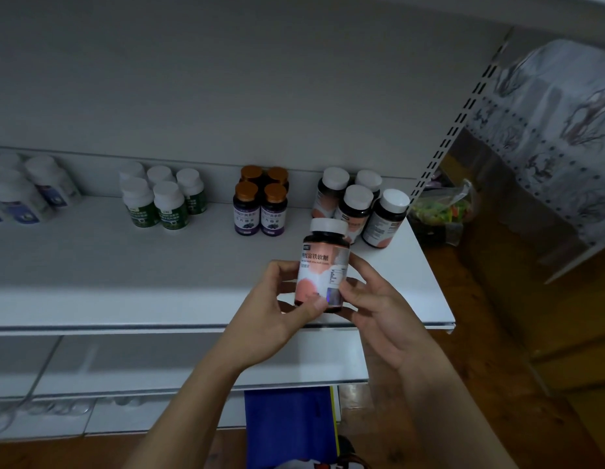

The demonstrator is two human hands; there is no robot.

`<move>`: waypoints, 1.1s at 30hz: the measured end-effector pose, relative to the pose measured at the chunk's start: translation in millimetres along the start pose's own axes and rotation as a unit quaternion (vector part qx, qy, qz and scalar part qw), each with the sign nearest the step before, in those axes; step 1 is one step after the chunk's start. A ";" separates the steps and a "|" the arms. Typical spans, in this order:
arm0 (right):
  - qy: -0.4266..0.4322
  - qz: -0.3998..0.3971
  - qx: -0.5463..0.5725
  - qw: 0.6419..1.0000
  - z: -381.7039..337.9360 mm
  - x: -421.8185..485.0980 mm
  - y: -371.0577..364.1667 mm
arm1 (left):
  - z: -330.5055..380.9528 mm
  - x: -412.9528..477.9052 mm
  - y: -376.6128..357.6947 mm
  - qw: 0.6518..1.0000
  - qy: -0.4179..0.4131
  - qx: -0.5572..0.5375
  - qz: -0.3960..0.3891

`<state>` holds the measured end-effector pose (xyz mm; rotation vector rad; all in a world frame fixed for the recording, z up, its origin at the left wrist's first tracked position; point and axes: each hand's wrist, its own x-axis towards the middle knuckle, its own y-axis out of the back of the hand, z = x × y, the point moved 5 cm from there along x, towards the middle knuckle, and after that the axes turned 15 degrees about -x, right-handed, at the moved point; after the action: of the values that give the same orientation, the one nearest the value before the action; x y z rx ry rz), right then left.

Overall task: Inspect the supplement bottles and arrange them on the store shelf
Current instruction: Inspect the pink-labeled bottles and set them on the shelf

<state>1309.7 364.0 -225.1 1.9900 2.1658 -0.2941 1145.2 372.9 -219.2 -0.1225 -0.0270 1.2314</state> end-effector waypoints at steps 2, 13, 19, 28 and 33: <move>0.004 -0.003 0.009 1.000 -1.0 1.4 -1.2 | 1.5 0.7 -2.0 1.000 -0.004 0.012 0.005; 0.027 0.015 0.004 1.000 -5.4 8.2 -2.0 | -3.6 8.5 2.6 0.998 -0.020 0.037 0.043; 0.004 0.017 0.038 0.999 -2.0 10.5 0.5 | -4.4 10.2 3.8 0.999 -0.022 0.017 0.043; 0.000 0.014 0.047 0.999 1.4 10.8 0.2 | -7.2 13.3 6.4 0.999 -0.036 0.033 0.016; -0.005 0.011 0.035 0.999 -0.9 9.8 -2.3 | -11.3 13.8 7.2 0.999 -0.036 0.032 0.004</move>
<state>1306.6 373.4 -226.8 2.0427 2.1546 -0.3809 1144.0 387.3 -231.8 -0.0231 -0.0501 1.2426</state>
